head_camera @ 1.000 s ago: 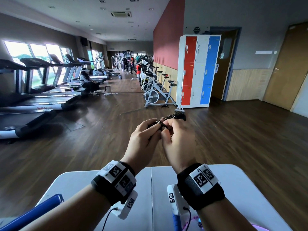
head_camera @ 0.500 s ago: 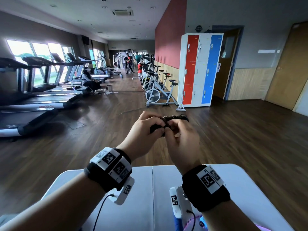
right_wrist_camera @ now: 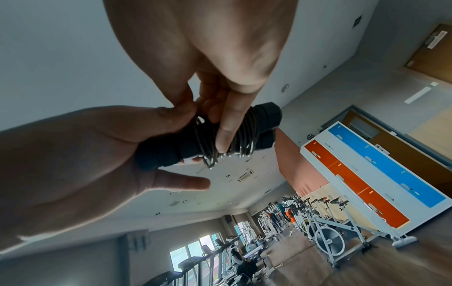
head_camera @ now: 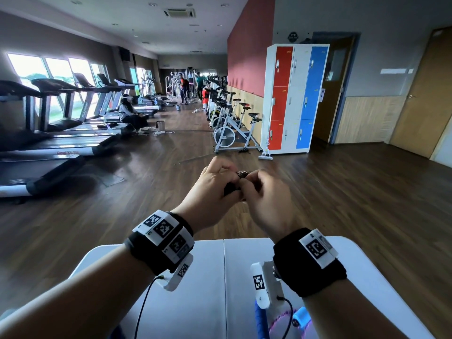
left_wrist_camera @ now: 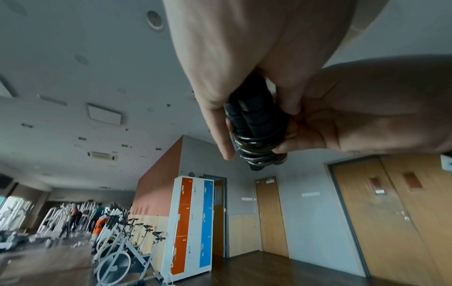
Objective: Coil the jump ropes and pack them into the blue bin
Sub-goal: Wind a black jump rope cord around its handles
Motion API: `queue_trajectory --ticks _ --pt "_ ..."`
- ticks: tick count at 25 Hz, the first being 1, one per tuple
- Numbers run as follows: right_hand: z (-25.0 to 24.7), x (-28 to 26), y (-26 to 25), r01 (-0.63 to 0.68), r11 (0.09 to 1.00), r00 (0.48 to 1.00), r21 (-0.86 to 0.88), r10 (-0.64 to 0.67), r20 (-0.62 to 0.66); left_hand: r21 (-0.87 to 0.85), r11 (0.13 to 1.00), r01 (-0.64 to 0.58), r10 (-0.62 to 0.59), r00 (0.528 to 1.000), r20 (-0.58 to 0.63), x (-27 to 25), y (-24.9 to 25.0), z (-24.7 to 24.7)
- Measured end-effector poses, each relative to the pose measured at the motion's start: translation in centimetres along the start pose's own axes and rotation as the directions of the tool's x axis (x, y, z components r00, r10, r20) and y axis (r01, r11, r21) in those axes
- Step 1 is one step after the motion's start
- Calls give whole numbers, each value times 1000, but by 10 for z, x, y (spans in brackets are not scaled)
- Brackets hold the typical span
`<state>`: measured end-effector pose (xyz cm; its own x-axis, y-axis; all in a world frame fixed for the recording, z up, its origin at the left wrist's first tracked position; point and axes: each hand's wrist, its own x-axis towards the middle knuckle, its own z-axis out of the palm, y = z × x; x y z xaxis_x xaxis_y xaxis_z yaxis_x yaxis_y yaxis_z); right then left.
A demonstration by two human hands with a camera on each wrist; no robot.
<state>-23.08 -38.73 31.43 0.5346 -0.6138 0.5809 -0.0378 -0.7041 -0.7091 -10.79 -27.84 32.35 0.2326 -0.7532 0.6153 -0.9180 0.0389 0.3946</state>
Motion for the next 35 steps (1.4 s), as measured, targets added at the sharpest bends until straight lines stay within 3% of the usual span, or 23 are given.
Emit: queue_trajectory --ticks 3,8,20,22,24,26,28,30,31,35 --pt "-5 1 5 -5 1000 999 17 5 36 -49 998 -31 29 998 -48 -2 -1 -2" --pt "-8 3 9 157 971 985 -180 -167 -44 -28 994 -103 97 983 -153 -10 5 9" --pt "-5 7 20 132 978 973 -159 -159 -166 3 974 -225 224 966 -126 -22 17 12" --pt "-3 7 21 94 986 975 -141 -120 -185 -27 978 -208 201 967 -157 -20 13 15" --pt "-2 6 17 -33 998 983 -59 22 -181 -78 985 -156 130 956 -262 -20 11 20" --pt "4 3 11 -206 973 973 102 215 -87 -94 986 -139 93 918 -386 -21 11 28" --pt "14 -3 8 -347 859 933 375 357 44 -85 987 -137 89 902 -421 -25 12 39" --pt "22 -4 9 -412 691 892 594 440 107 -82 991 -101 63 923 -380 -30 12 46" --pt "23 -4 10 -403 658 893 636 435 116 -73 994 -83 52 933 -356 -32 12 47" --pt "9 -5 17 -274 731 955 625 284 86 -70 990 -124 98 951 -293 -37 9 33"
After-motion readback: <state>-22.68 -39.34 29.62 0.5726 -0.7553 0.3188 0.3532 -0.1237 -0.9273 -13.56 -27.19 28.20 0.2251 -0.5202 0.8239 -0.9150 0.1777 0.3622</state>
